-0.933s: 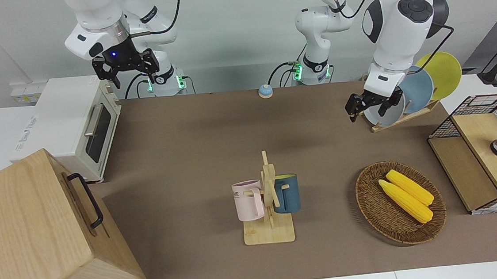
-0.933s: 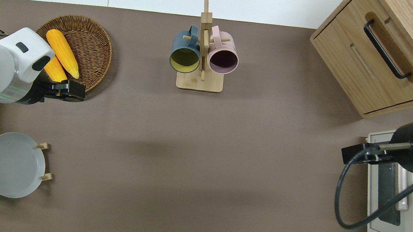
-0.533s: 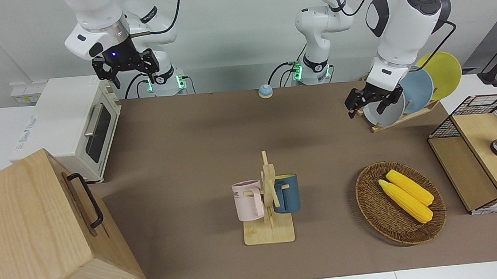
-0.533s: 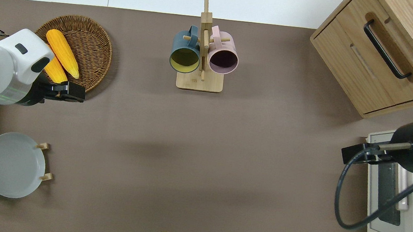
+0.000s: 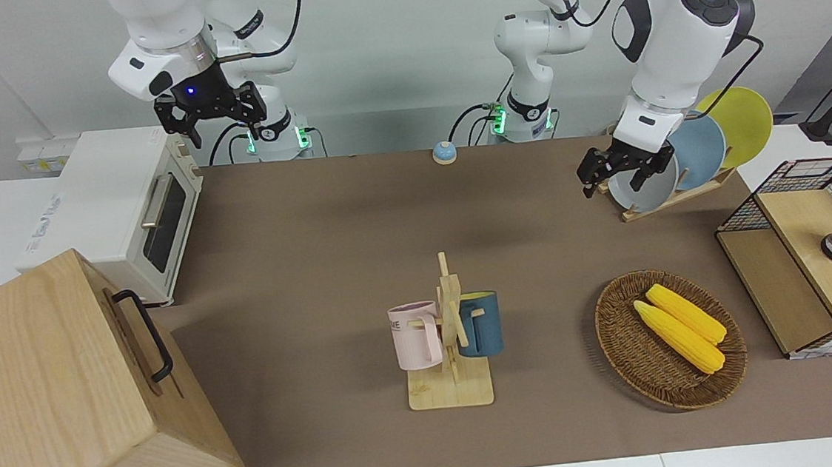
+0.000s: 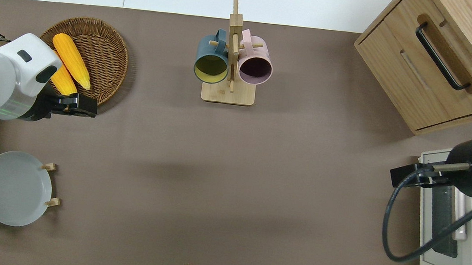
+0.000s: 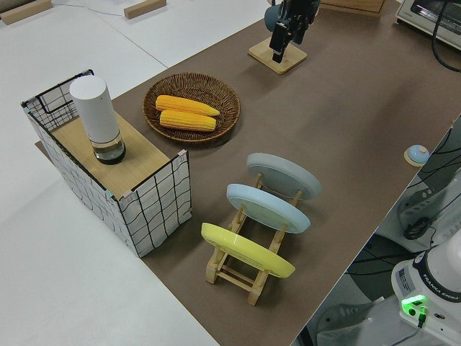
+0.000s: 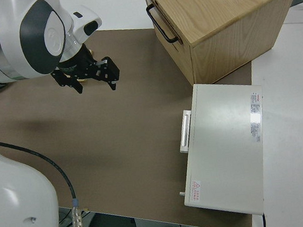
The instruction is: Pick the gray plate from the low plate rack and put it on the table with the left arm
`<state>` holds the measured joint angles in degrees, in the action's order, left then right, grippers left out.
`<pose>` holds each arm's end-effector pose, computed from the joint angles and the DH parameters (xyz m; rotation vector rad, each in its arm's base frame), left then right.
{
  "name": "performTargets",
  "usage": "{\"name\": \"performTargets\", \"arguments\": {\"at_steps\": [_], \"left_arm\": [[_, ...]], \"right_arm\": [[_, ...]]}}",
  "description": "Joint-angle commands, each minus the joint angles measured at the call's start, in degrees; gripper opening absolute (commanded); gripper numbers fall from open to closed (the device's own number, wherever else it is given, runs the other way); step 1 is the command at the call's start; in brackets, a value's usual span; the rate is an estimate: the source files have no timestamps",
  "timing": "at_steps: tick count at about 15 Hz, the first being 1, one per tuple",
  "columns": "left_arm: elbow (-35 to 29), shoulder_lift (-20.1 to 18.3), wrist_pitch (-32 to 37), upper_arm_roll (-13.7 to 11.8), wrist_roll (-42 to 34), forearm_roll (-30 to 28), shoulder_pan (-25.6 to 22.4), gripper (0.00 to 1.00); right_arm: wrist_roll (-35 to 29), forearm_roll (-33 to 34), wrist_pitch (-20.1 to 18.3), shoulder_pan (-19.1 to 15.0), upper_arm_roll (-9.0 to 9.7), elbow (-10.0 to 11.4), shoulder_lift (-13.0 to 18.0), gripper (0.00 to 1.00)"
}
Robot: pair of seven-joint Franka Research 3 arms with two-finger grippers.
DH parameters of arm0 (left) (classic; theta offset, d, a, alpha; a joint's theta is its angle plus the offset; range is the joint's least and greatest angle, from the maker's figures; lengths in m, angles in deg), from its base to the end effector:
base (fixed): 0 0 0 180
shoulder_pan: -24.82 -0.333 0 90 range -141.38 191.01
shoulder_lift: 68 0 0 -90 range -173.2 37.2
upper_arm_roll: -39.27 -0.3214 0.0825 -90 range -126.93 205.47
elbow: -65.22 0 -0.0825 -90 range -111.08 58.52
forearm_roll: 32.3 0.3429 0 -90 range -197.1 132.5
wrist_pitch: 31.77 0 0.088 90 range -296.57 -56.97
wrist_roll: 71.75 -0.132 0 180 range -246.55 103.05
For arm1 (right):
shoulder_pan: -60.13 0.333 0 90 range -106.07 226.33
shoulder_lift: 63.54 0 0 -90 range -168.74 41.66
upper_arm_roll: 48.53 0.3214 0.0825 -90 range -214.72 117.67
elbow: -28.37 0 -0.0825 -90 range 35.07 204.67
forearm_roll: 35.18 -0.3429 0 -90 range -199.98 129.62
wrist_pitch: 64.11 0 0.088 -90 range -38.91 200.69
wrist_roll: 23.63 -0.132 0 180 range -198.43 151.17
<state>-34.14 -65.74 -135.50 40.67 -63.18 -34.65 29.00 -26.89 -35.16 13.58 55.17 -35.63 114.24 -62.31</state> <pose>0.5374 -0.0567 0.5341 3.0946 0.0948 0.0488 0.4760 0.0677 0.6283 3.1163 0.1267 -0.1886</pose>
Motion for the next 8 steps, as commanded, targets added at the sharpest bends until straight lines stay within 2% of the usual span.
{"name": "performTargets", "arguments": {"at_steps": [1, 2, 5, 8], "left_arm": [[-0.75, -0.5, 1.24, -1.05, 0.22, 0.67, 0.47, 1.0], [-0.75, -0.5, 2.38, -2.09, 0.14, 3.03, 0.56, 1.0], [-0.84, -0.33, 7.38, -2.8, 0.14, 9.8, 0.56, 1.0], [-2.5, -0.24, 11.35, -4.56, 0.05, 14.99, 0.47, 1.0]], "right_arm": [[0.19, -0.2, -0.87, -0.85, 0.37, -0.35, 0.27, 0.99], [0.19, -0.2, -0.87, -0.85, 0.37, -0.35, 0.27, 0.987], [0.19, -0.2, -0.87, -0.85, 0.37, -0.35, 0.27, 0.987], [0.19, -0.2, -0.87, -0.85, 0.37, -0.35, 0.27, 0.987]]}}
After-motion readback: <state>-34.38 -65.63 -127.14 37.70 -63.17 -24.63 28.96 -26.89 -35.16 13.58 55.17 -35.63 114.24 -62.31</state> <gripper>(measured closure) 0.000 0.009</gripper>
